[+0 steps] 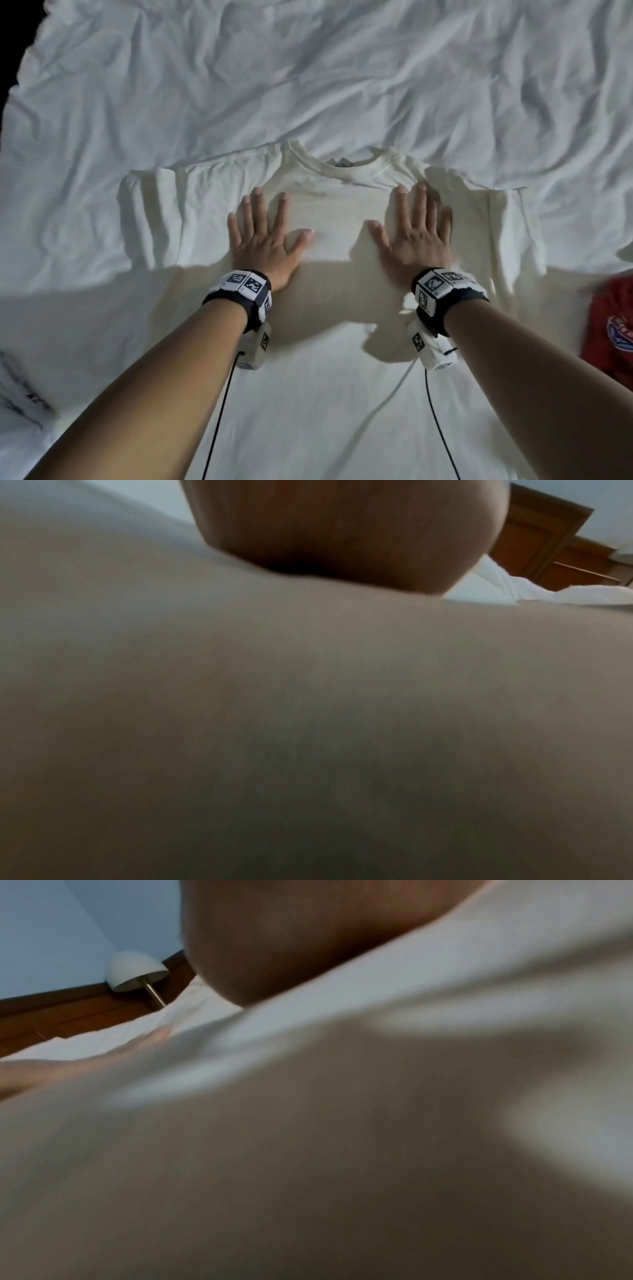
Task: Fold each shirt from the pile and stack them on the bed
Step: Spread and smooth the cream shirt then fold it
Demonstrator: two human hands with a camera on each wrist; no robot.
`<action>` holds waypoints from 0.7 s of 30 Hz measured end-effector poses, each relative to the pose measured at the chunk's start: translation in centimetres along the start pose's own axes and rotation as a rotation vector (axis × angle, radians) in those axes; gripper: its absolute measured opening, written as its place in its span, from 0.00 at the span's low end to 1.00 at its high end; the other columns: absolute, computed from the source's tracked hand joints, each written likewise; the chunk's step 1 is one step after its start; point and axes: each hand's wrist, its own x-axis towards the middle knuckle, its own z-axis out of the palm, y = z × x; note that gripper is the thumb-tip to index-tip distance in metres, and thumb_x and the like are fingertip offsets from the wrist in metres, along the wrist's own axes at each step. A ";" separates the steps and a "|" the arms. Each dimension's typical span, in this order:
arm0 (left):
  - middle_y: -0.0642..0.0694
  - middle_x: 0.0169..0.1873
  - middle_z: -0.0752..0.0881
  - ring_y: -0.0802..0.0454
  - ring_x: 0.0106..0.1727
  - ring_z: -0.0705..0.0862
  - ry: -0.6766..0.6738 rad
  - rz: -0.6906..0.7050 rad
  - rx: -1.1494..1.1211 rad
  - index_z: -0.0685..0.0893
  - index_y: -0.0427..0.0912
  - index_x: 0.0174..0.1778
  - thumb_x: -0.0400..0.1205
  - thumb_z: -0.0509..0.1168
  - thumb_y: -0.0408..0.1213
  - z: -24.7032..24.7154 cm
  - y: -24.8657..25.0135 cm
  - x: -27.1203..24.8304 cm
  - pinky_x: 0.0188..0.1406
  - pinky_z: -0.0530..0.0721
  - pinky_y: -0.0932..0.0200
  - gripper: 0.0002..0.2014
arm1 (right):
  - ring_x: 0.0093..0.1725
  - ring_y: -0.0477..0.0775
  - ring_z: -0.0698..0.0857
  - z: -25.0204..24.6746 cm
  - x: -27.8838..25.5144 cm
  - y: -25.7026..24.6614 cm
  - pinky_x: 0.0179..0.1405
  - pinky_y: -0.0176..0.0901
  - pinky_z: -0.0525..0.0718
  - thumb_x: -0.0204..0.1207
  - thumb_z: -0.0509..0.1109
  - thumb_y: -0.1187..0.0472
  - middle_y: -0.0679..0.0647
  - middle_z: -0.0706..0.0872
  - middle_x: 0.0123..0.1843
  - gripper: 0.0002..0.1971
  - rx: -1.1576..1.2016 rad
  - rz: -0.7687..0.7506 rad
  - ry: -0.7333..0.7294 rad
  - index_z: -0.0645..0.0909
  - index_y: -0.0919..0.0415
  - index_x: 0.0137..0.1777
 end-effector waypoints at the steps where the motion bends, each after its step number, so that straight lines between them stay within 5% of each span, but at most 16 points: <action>1: 0.44 0.84 0.21 0.43 0.86 0.23 -0.010 -0.017 -0.009 0.24 0.62 0.85 0.84 0.32 0.72 0.0 0.1 -0.1 0.85 0.29 0.33 0.38 | 0.90 0.56 0.33 -0.2 0.1 0.2 0.87 0.60 0.31 0.86 0.37 0.30 0.57 0.35 0.91 0.39 0.014 0.021 -0.034 0.36 0.48 0.90; 3: 0.43 0.85 0.21 0.43 0.86 0.23 -0.037 -0.041 -0.035 0.25 0.61 0.86 0.86 0.34 0.70 -0.4 0.6 -0.3 0.84 0.29 0.31 0.37 | 0.89 0.54 0.32 -1.5 0.2 0.6 0.87 0.59 0.32 0.88 0.41 0.35 0.56 0.35 0.92 0.37 0.093 0.019 -0.123 0.37 0.51 0.91; 5: 0.40 0.86 0.24 0.41 0.87 0.24 -0.031 -0.050 -0.075 0.28 0.58 0.88 0.88 0.38 0.66 -1.1 1.7 -0.7 0.84 0.30 0.29 0.37 | 0.91 0.56 0.42 -3.5 -0.2 1.4 0.88 0.59 0.40 0.89 0.51 0.42 0.58 0.47 0.92 0.33 0.228 -0.007 -0.076 0.51 0.54 0.90; 7: 0.38 0.88 0.28 0.39 0.88 0.27 0.020 0.012 -0.104 0.32 0.54 0.90 0.88 0.41 0.62 -1.3 4.1 -1.7 0.85 0.34 0.28 0.38 | 0.86 0.62 0.59 -5.4 -1.3 3.1 0.85 0.61 0.57 0.86 0.60 0.51 0.60 0.65 0.87 0.27 0.297 0.007 0.200 0.66 0.55 0.84; 10: 0.34 0.89 0.33 0.34 0.89 0.34 0.050 0.283 -0.072 0.40 0.47 0.91 0.86 0.37 0.62 -0.8 10.2 -4.4 0.85 0.39 0.25 0.39 | 0.80 0.68 0.65 -7.1 -2.5 7.4 0.79 0.62 0.63 0.79 0.63 0.59 0.63 0.69 0.81 0.27 0.302 0.228 0.494 0.69 0.60 0.80; 13: 0.35 0.89 0.33 0.35 0.90 0.33 0.026 0.464 -0.111 0.42 0.47 0.92 0.90 0.39 0.62 0.6 17.3 -6.8 0.85 0.36 0.27 0.37 | 0.78 0.72 0.68 -6.9 -2.8 11.4 0.81 0.60 0.62 0.79 0.59 0.64 0.69 0.70 0.79 0.29 0.460 0.464 0.375 0.65 0.69 0.81; 16: 0.39 0.86 0.26 0.39 0.87 0.25 -0.067 0.384 -0.071 0.35 0.53 0.90 0.90 0.42 0.63 2.4 21.2 -7.3 0.84 0.29 0.30 0.37 | 0.74 0.71 0.75 -6.8 -3.3 13.2 0.77 0.59 0.71 0.83 0.61 0.59 0.69 0.75 0.75 0.28 0.584 0.563 0.226 0.63 0.72 0.80; 19: 0.41 0.87 0.28 0.40 0.88 0.28 -0.062 0.348 -0.051 0.34 0.55 0.90 0.88 0.42 0.65 4.3 21.3 -6.6 0.83 0.26 0.33 0.38 | 0.71 0.67 0.80 -7.2 -2.7 14.1 0.69 0.50 0.75 0.84 0.67 0.46 0.65 0.81 0.71 0.30 0.681 0.601 0.077 0.70 0.68 0.76; 21: 0.42 0.88 0.28 0.41 0.89 0.28 -0.055 0.347 -0.051 0.33 0.57 0.89 0.87 0.40 0.67 4.9 21.0 -6.4 0.82 0.25 0.34 0.38 | 0.60 0.65 0.85 -6.9 -2.2 15.0 0.60 0.50 0.78 0.81 0.70 0.43 0.60 0.87 0.58 0.23 0.721 0.597 -0.008 0.80 0.63 0.63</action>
